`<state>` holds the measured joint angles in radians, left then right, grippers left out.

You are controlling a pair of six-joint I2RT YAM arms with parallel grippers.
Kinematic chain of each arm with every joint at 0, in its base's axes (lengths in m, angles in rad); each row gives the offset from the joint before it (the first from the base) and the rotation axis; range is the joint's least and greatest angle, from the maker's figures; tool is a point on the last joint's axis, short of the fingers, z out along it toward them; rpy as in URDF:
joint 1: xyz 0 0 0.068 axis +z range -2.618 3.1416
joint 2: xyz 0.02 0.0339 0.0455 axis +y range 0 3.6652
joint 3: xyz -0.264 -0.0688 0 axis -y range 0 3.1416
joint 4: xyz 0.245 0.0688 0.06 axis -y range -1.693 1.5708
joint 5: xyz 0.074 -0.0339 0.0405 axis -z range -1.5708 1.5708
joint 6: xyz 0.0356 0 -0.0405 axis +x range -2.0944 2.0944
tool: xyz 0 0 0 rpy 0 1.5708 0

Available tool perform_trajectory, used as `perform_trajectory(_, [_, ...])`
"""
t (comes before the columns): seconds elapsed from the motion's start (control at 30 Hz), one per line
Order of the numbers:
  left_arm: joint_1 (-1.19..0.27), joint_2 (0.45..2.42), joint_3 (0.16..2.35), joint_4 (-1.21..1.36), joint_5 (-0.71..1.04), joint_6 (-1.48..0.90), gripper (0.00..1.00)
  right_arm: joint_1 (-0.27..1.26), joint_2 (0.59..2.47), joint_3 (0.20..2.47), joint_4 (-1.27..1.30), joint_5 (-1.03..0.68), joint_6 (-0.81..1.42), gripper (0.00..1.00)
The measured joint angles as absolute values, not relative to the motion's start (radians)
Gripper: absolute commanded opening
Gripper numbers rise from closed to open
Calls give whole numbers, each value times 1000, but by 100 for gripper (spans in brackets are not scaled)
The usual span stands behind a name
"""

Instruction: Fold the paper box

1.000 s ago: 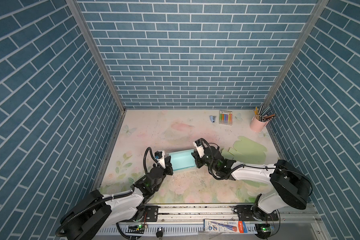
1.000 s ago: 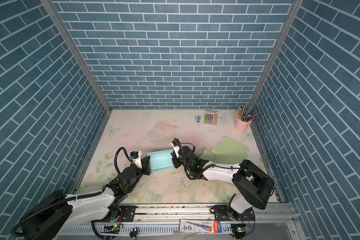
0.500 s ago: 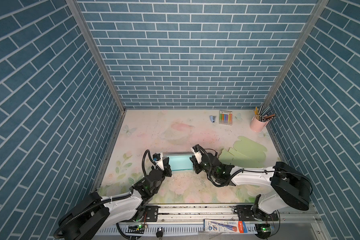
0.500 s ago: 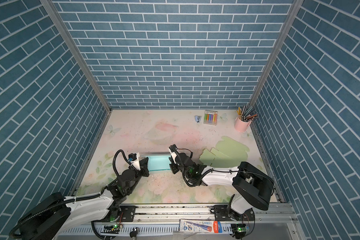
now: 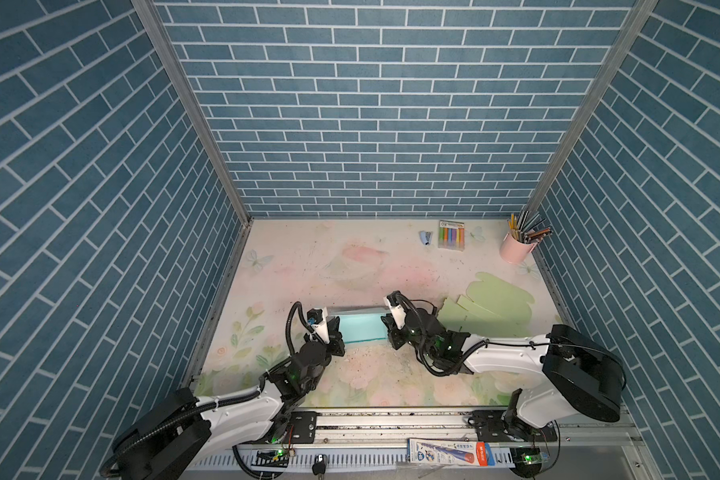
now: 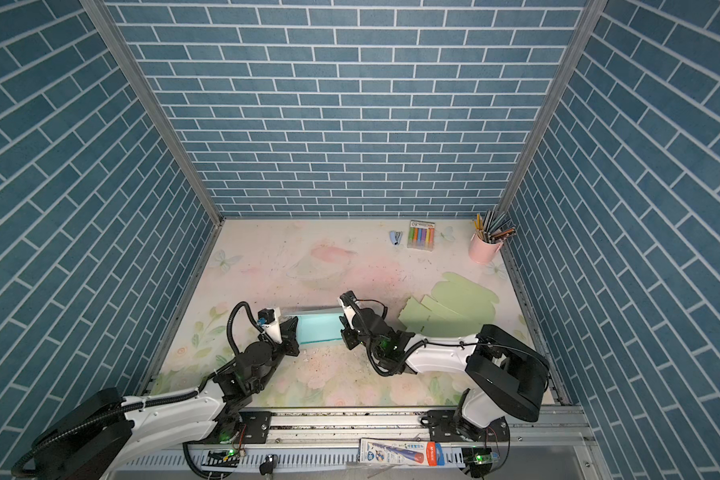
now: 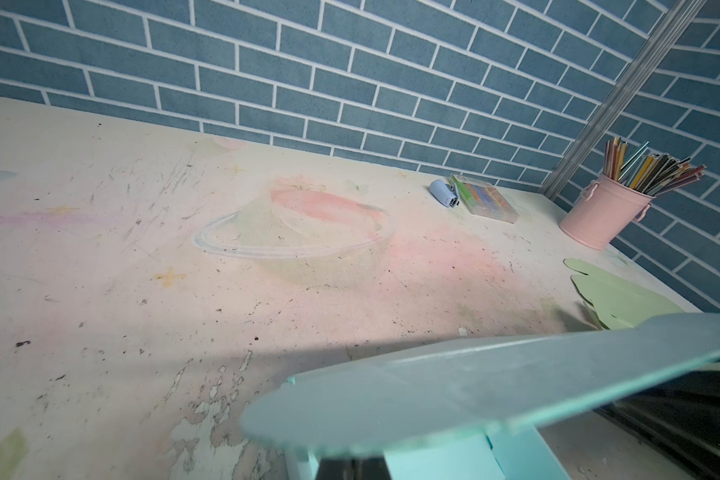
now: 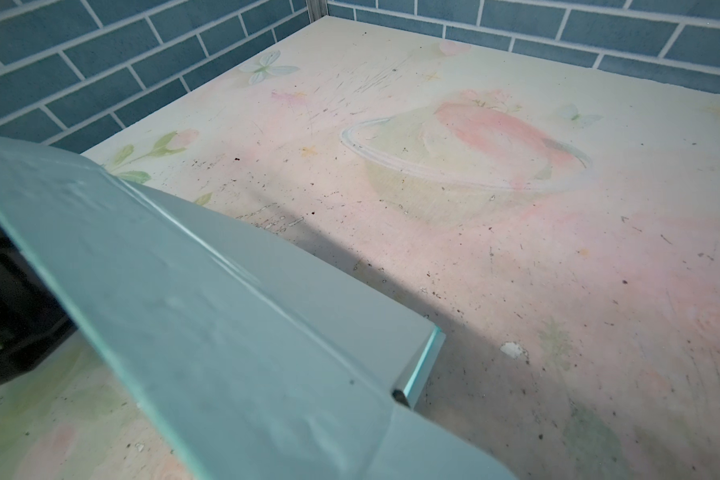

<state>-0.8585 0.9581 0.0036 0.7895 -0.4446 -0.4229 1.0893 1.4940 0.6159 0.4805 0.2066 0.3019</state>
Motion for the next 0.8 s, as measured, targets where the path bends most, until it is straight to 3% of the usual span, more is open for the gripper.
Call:
perform_trajectory(0.57, [-894,1047,4,675,-339,-416,18,1100,1478,603,450,215,317,19])
perform_trajectory(0.67, [-897,1046,5,677,-320,-420,32,1101,1472,586,449,217,318,20])
perform_trajectory(0.8, [-925,1013,30,612,-280,-422,64,1102,1468,566,449,216,318,20])
